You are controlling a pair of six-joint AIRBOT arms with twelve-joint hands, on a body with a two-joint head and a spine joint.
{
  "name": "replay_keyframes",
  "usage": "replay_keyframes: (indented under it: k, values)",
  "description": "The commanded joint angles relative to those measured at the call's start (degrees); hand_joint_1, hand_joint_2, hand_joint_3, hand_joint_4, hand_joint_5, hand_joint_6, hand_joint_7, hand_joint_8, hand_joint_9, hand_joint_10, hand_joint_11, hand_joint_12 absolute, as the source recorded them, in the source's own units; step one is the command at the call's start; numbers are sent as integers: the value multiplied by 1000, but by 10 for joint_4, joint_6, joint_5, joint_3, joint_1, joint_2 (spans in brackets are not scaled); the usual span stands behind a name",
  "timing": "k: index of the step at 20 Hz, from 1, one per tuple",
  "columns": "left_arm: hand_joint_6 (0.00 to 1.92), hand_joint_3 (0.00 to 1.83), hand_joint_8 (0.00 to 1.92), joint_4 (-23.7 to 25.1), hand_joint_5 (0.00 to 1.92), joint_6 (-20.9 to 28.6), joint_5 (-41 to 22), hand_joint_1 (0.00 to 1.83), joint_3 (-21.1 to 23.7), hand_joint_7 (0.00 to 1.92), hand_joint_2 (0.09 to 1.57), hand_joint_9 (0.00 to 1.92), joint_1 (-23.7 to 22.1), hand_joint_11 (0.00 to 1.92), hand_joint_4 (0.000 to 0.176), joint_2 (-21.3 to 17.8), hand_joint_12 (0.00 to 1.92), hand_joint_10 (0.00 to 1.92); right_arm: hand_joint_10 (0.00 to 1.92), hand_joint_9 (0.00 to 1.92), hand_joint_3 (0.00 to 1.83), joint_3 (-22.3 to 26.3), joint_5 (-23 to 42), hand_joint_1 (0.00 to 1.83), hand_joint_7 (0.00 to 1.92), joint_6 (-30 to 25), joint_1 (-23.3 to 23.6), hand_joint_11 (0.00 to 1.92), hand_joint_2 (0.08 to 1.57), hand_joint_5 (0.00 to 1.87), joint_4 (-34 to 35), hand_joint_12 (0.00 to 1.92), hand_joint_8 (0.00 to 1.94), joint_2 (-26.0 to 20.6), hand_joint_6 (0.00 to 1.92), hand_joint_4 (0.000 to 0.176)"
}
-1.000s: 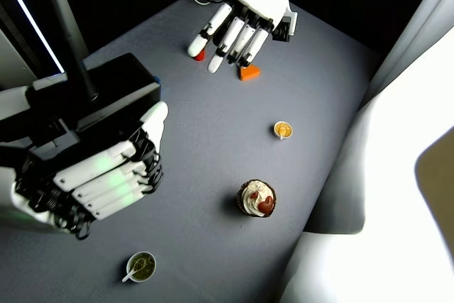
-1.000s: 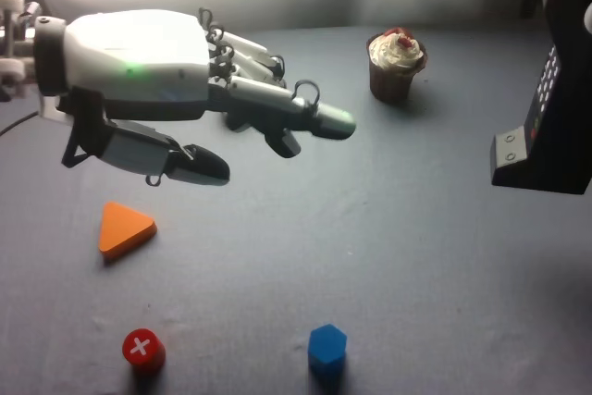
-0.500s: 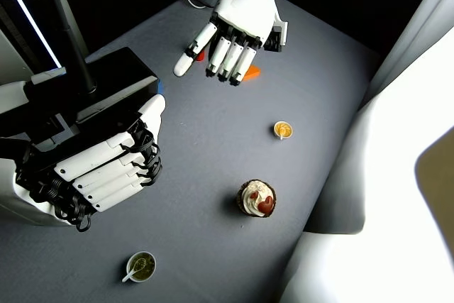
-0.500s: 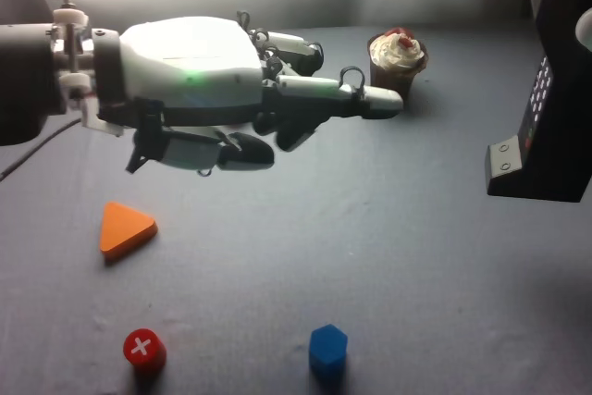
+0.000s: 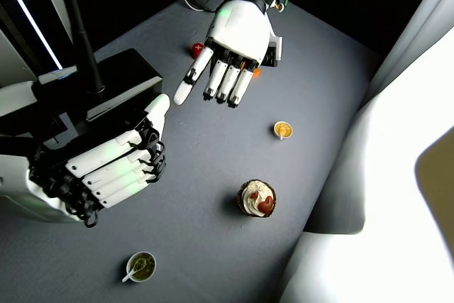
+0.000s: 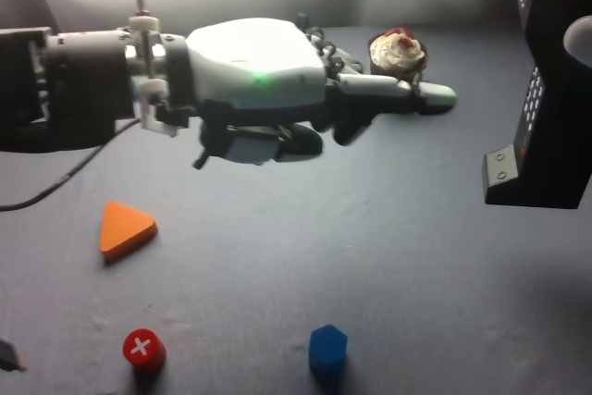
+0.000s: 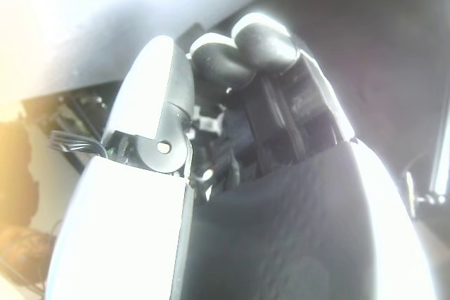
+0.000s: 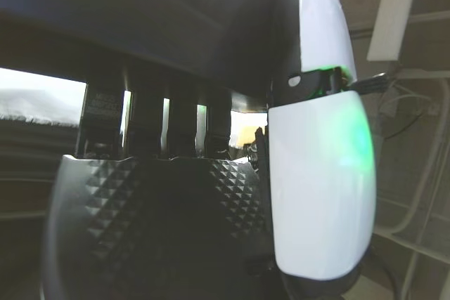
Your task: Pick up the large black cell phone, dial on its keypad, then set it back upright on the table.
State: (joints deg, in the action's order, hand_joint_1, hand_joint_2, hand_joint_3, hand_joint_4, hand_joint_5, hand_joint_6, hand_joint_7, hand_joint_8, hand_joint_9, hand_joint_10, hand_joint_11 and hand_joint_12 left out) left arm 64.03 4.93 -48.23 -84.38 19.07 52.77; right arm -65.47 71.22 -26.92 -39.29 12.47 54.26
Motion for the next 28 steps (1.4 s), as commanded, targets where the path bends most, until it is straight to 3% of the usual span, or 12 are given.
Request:
replay_keyframes:
  k: [1, 2, 3, 5, 7, 8, 11, 14, 16, 18, 23, 28]
  values:
    - [0, 0, 1565, -39, 0, -4, -32, 1449, 2, 532, 1292, 633, -16, 447, 138, 5, 1911, 1783, 1550, 729, 0, -7, 83, 1352, 730, -13, 8, 738, 1196, 920, 13, 1471, 1371, -3, 897, 0]
    - [0, 0, 1560, -39, 0, -6, -29, 1449, 3, 534, 1293, 629, -16, 519, 134, 7, 1919, 1796, 1421, 743, 0, -9, 83, 1452, 746, -12, 8, 747, 1177, 937, 13, 1660, 1297, -1, 819, 0]
    - [0, 1, 1606, -39, 0, -9, -27, 1324, 3, 595, 1301, 686, -16, 611, 146, 11, 1921, 1896, 1472, 772, 1, -14, 83, 1375, 746, -9, 8, 763, 1179, 943, 16, 1467, 1322, 4, 859, 0]
    - [0, 15, 1613, -40, 0, -17, -22, 1321, 3, 596, 1297, 697, -16, 602, 112, 19, 1921, 1907, 1388, 768, 0, -20, 83, 1454, 755, -8, 8, 765, 1167, 943, 20, 1636, 1263, 11, 829, 0]
    - [0, 29, 1577, -40, 0, -23, -9, 1443, 3, 531, 1289, 608, -17, 416, 118, 28, 1921, 1835, 1538, 733, 1, -25, 83, 1351, 699, -8, 10, 744, 1198, 928, 20, 1444, 1363, 17, 934, 0]
    - [0, 30, 1585, -40, 0, -25, -4, 1446, 3, 524, 1290, 604, -17, 389, 127, 32, 1918, 1828, 1452, 704, 4, -26, 83, 1448, 686, -8, 11, 767, 1183, 934, 20, 1638, 1319, 18, 890, 0]
    - [0, 26, 1579, -43, 0, -38, 26, 1445, 1, 528, 1295, 585, -18, 593, 127, 44, 1921, 1850, 1505, 756, 1, -29, 80, 1353, 678, -7, 16, 827, 1197, 923, 20, 1399, 1355, 23, 979, 0]
    - [0, 23, 1601, -54, 0, -55, 35, 1445, -10, 512, 1303, 581, -18, 405, 131, 56, 1921, 1854, 1385, 752, 2, -31, 78, 1450, 694, -7, 20, 816, 1171, 933, 20, 1586, 1312, 27, 896, 0]
    - [0, 21, 1604, -65, 0, -62, 38, 1445, -17, 516, 1304, 576, -20, 449, 131, 65, 1921, 1852, 1482, 775, 0, -31, 76, 1357, 703, -6, 23, 822, 1185, 948, 20, 1386, 1334, 28, 915, 0]
    - [0, 18, 1595, -66, 0, -69, 43, 1445, -16, 521, 1303, 577, -24, 527, 120, 71, 1921, 1853, 1429, 710, 2, -31, 75, 1467, 675, -6, 23, 777, 1181, 920, 20, 1671, 1293, 28, 920, 0]
    - [0, 15, 1584, -65, 0, -71, 45, 1445, -1, 531, 1302, 577, -41, 586, 120, 79, 1921, 1854, 1528, 747, 0, -31, 75, 1348, 696, -6, 24, 776, 1200, 905, 20, 1436, 1333, 28, 1024, 0]
    - [0, 15, 1601, -55, 0, -53, 34, 1443, 14, 524, 1311, 553, -26, 548, 127, 47, 1921, 1876, 1474, 695, 3, -31, 76, 1446, 647, -6, 24, 800, 1193, 886, 20, 1601, 1332, 28, 1006, 0]
